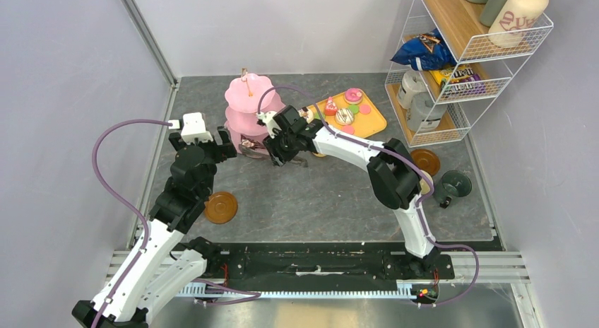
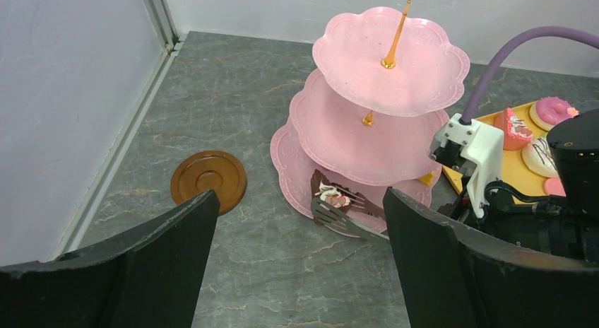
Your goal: Serve the afternoon tea
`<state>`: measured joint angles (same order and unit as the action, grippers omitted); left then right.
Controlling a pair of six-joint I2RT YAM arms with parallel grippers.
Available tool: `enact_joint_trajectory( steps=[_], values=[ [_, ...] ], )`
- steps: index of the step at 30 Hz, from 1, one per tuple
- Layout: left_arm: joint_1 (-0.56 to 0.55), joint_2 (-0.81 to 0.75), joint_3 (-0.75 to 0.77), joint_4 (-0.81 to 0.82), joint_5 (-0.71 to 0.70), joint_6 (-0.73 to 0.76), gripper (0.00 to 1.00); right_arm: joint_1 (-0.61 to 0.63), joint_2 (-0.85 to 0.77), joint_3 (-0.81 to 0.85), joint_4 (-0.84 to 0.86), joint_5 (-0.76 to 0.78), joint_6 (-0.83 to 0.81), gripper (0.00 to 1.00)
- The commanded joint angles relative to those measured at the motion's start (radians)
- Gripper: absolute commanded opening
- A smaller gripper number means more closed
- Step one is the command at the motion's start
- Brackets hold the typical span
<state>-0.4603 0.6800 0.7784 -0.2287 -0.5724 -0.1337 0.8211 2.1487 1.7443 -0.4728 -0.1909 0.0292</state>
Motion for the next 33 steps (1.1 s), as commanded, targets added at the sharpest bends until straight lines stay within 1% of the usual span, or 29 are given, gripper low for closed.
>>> enact_joint_trajectory(
  steps=[1, 5, 9, 18, 19, 22, 26, 30, 33],
  values=[
    [0.005, -0.005, 0.001, 0.045, 0.0, -0.022, 0.94, 0.006, 0.0, 0.064, 0.027, -0.009, -0.019, 0.56],
    [0.004, -0.005, 0.002, 0.044, 0.0, -0.023, 0.94, 0.006, -0.029, 0.048, 0.025, 0.007, -0.019, 0.62],
    [0.004, -0.006, 0.002, 0.043, 0.0, -0.023, 0.94, 0.006, -0.071, 0.017, 0.024, 0.028, -0.021, 0.64],
    [0.004, -0.01, 0.002, 0.043, -0.001, -0.024, 0.94, 0.005, -0.221, -0.12, -0.007, 0.11, -0.02, 0.64],
    [0.004, -0.01, 0.002, 0.042, -0.001, -0.024, 0.94, 0.006, -0.238, -0.136, -0.017, 0.116, -0.049, 0.64],
    [0.004, -0.011, 0.002, 0.042, -0.001, -0.024, 0.94, 0.006, -0.295, -0.185, -0.057, 0.149, -0.058, 0.64],
    [0.004, -0.011, 0.002, 0.041, -0.001, -0.026, 0.94, -0.001, -0.368, -0.243, -0.109, 0.231, -0.063, 0.64],
    [0.004, -0.011, 0.003, 0.041, -0.001, -0.027, 0.94, -0.034, -0.426, -0.29, -0.163, 0.27, -0.06, 0.64],
    [0.004, -0.011, 0.002, 0.041, -0.001, -0.027, 0.94, -0.085, -0.455, -0.299, -0.21, 0.292, -0.051, 0.63]
  ],
)
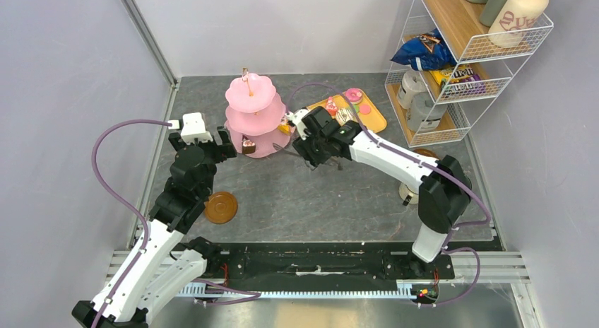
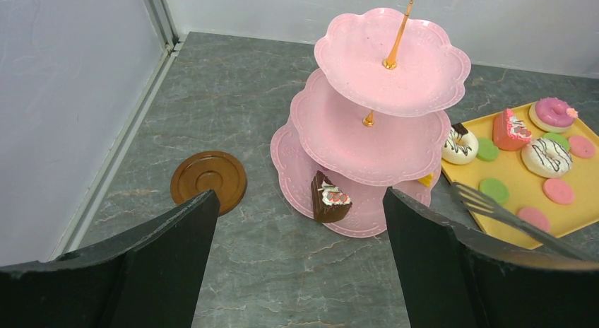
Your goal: Serve the afternoon tea
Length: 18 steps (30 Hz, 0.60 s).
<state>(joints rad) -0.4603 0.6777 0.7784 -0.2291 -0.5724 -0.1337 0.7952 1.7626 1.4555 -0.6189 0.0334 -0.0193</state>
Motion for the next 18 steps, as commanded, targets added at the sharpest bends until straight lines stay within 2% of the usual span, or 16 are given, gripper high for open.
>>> enact_joint_trajectory(
  steps=[1, 8, 18],
  values=[
    [0.004, -0.008, 0.002, 0.04, -0.001, -0.027, 0.94, -0.081, -0.076, -0.011, -0.077, 0.072, 0.003, 0.63],
    [0.004, -0.008, 0.002, 0.04, 0.002, -0.027, 0.94, -0.225, -0.1, 0.011, -0.085, 0.101, 0.044, 0.63],
    [0.005, -0.002, 0.002, 0.04, 0.0, -0.026, 0.94, -0.339, 0.061, 0.17, -0.047, 0.152, 0.053, 0.63]
  ],
)
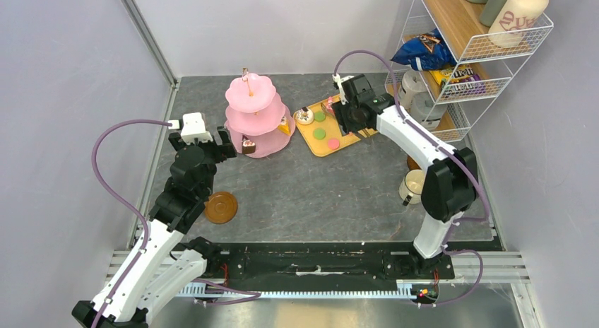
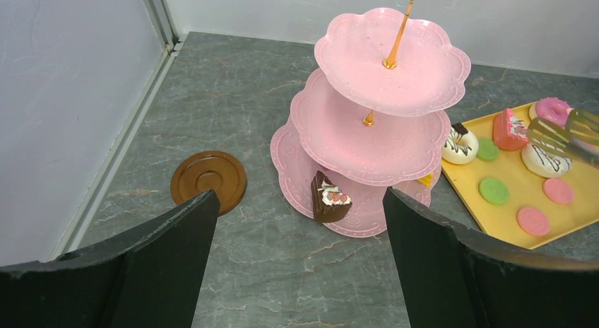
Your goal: Serve the afternoon tea
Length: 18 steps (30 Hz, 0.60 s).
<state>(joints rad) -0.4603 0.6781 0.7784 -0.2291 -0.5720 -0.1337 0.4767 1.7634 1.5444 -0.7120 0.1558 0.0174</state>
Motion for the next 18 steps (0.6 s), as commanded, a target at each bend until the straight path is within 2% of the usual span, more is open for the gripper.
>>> enact_joint_trajectory(
  steps=[1, 6, 13, 18],
  values=[
    [0.003, -0.002, 0.002, 0.041, 0.0, -0.026, 0.94, -0.024, 0.077, 0.091, 0.055, 0.03, 0.016, 0.63],
    [0.005, -0.003, 0.002, 0.042, 0.004, -0.026, 0.94, -0.05, 0.15, 0.134, 0.089, 0.033, 0.022, 0.63],
    [0.003, 0.003, 0.001, 0.044, 0.004, -0.024, 0.94, -0.06, 0.221, 0.161, 0.149, -0.039, 0.014, 0.63],
    [0.004, 0.005, 0.001, 0.043, 0.005, -0.024, 0.94, -0.063, 0.268, 0.172, 0.156, -0.018, 0.015, 0.61]
  ],
)
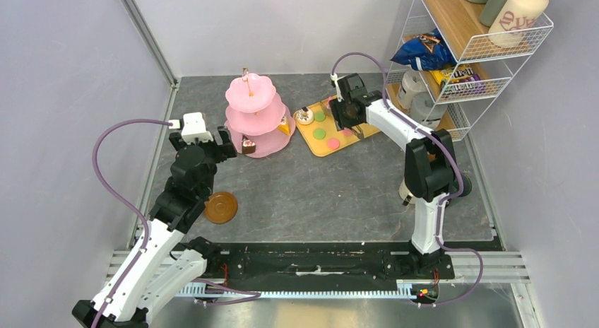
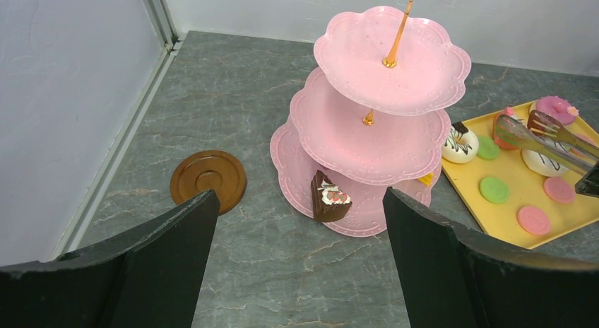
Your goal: Serve the afternoon tea
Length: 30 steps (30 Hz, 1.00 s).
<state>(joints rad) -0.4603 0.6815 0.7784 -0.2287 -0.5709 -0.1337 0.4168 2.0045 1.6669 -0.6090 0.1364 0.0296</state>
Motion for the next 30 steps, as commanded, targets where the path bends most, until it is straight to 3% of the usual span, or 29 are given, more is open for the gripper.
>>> enact_joint_trajectory(
  steps=[1, 11, 30],
  values=[
    [0.004, 0.002, 0.001, 0.044, 0.005, -0.024, 0.94, -0.003, 0.035, 0.048, 0.056, 0.006, 0.002, 0.6],
    [0.004, 0.003, 0.001, 0.045, 0.005, -0.023, 0.94, -0.003, 0.014, 0.033, 0.063, -0.021, -0.005, 0.37],
    [0.004, 0.002, 0.001, 0.043, 0.002, -0.024, 0.94, 0.049, -0.262, -0.071, 0.015, -0.033, 0.015, 0.37]
  ],
)
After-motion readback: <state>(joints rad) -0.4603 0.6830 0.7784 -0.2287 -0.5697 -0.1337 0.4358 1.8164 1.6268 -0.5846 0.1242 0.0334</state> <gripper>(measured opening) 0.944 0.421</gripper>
